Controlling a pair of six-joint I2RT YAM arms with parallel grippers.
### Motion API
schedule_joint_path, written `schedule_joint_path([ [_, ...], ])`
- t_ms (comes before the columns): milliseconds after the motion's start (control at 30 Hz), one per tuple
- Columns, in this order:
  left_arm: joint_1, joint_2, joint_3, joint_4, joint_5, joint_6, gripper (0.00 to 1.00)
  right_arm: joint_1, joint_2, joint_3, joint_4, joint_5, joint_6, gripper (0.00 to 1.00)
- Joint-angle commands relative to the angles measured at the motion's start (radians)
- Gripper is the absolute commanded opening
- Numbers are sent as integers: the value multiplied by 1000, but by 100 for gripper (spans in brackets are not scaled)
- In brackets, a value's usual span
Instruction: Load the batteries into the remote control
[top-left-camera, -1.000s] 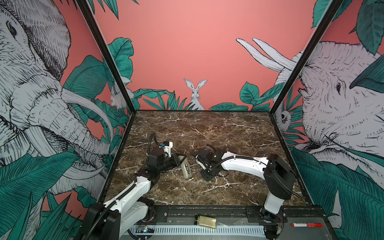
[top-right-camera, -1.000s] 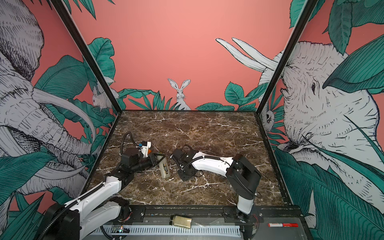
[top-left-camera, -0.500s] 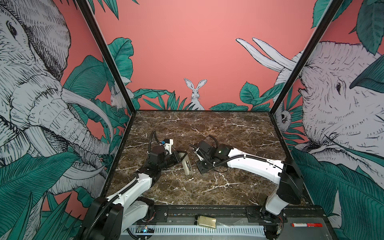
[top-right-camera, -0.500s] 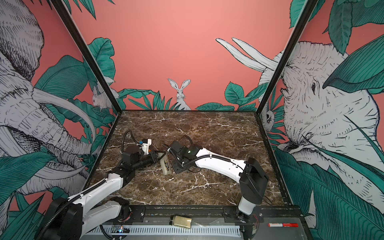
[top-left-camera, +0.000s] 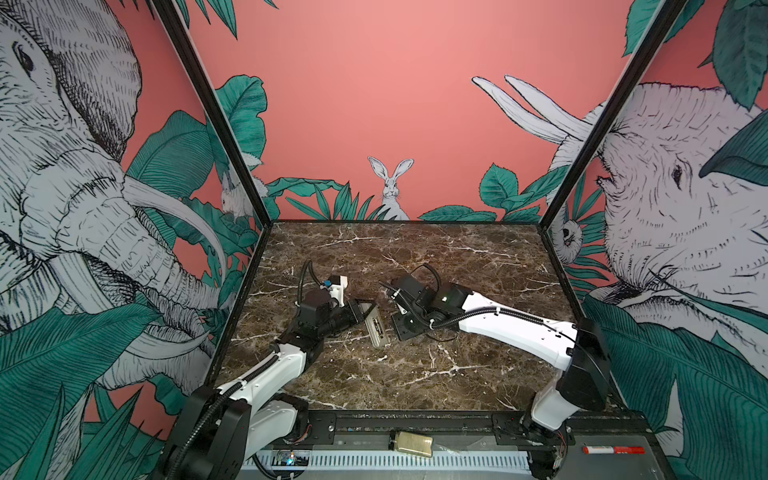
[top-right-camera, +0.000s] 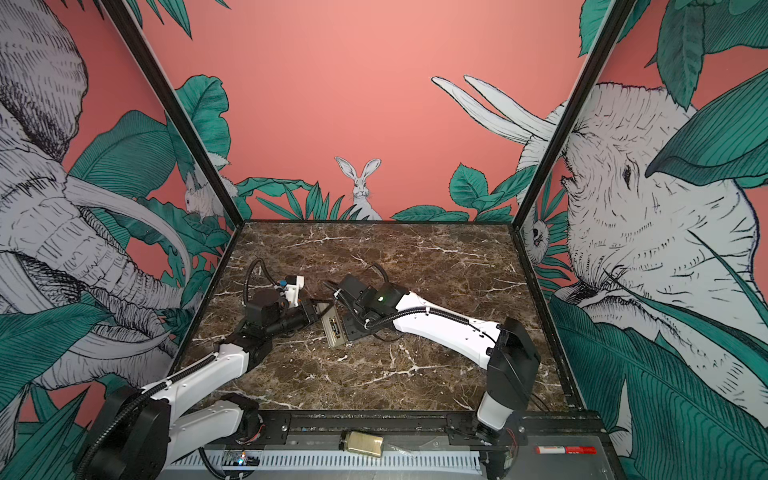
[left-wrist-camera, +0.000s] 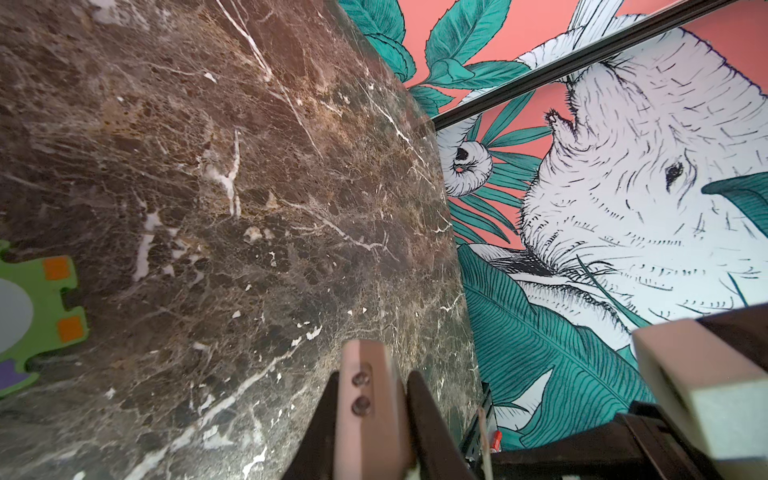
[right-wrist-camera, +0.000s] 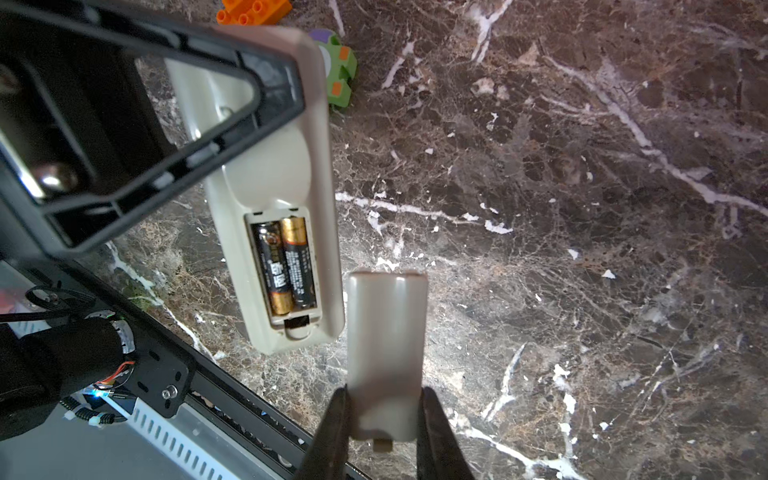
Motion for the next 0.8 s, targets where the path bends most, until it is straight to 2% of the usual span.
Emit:
schedule_joint_path([
  [0,5,3,23,78,26,-20,0,7,-7,38,-13,-9,27,6],
  [767,7,16,35,96,46,-26,0,13,164,219,-95,-140,10,4],
])
